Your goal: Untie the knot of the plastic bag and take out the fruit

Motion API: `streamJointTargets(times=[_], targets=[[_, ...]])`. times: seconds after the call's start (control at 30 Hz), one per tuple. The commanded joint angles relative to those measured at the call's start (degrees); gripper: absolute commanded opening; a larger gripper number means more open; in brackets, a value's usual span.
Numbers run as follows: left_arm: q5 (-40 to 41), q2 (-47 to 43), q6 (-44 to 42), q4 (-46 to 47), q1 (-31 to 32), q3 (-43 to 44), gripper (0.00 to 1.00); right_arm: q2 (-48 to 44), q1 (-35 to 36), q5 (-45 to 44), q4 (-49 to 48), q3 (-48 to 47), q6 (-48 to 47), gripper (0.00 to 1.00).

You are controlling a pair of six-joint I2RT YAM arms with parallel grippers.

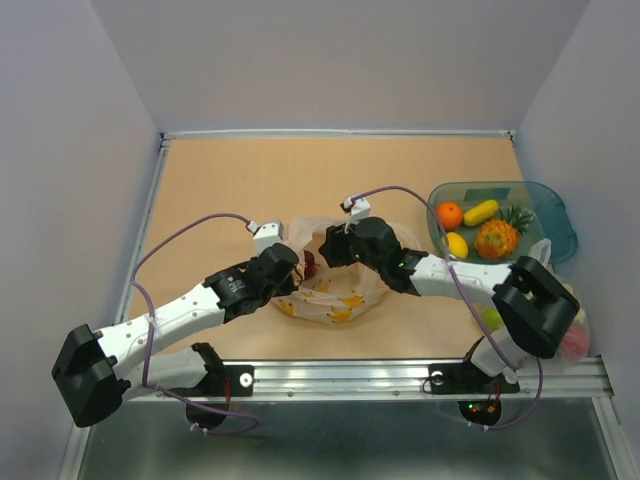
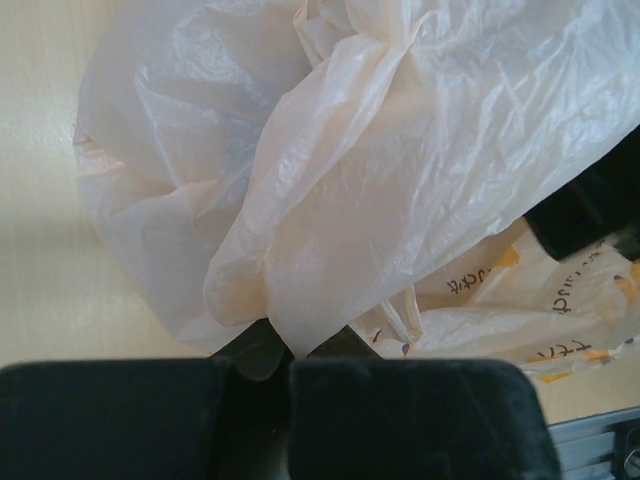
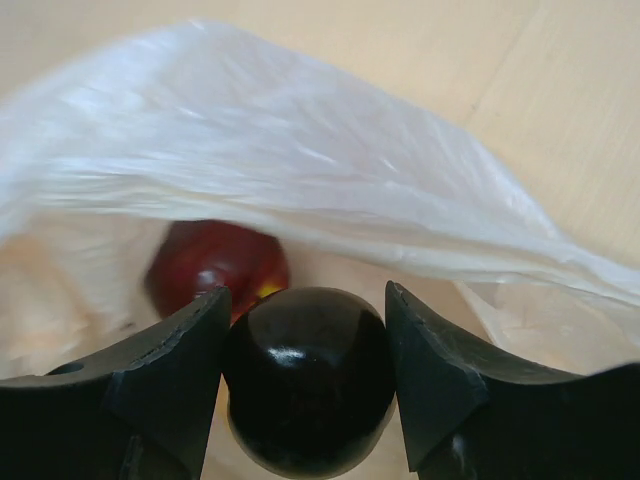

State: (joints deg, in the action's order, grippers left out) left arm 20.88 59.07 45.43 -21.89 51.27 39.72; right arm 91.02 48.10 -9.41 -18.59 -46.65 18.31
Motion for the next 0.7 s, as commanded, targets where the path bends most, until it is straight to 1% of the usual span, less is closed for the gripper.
streamJointTargets(times=[0.0,0.07,0.13,0.17,0.23,0.27,0.3,0.37,0.4,0.47,0.53,0.57,0.67], targets=[[3.89,0.08,-1.57,-0.08,-0.90,0.26,0.00,-8.74,0.33,4.39,2.75,2.18,-0.64,0.07],[4.69,1.04,-3.23,-0.69,-1.78,1.14,0.00,-13.30,0.33,6.23,5.66,1.92,-1.43,0.05],[5.22,1.40,-4.64,-0.70,-3.80,1.49,0.00,-16.30,0.42,6.25,10.22,1.13,-1.87,0.04],[5.22,1.57,-5.52,-0.35,-4.59,1.58,0.00,-19.10,0.42,4.59,11.63,0.43,-2.04,0.03],[4.17,1.93,-7.98,0.53,-8.10,1.58,0.00,-22.28,0.33,2.39,15.67,-1.15,-3.27,0.01],[3.73,2.01,-8.86,0.97,-9.33,1.50,0.00,-23.34,0.24,-0.67,17.26,-1.94,-3.80,0.01],[3.12,1.75,-10.69,1.49,-10.21,1.23,0.00,-24.91,-0.02,-2.35,21.27,-2.91,-4.33,0.01],[2.76,1.49,-12.46,2.63,-12.49,1.14,0.00,-25.28,-1.50,-5.78,25.25,-5.37,-5.55,0.01],[2.67,1.23,-13.69,2.99,-12.94,0.97,0.00,-25.28,-2.30,-9.10,26.92,-7.47,-5.91,0.01],[2.49,0.79,-16.68,3.87,-13.74,0.97,0.00,-25.37,-5.98,-12.37,29.66,-8.45,-6.97,0.01],[1.53,-0.18,-17.48,4.31,-14.35,0.62,0.00,-25.63,-10.11,-12.91,30.89,-9.33,-6.45,0.01],[0.74,-1.31,-18.61,5.88,-14.53,-0.17,0.00,-25.63,-14.74,-13.00,31.07,-9.51,-6.09,0.01],[-0.93,-3.16,-19.94,8.88,-14.44,-1.66,0.00,-24.85,-23.90,-14.23,31.16,-9.95,-4.69,0.01]])
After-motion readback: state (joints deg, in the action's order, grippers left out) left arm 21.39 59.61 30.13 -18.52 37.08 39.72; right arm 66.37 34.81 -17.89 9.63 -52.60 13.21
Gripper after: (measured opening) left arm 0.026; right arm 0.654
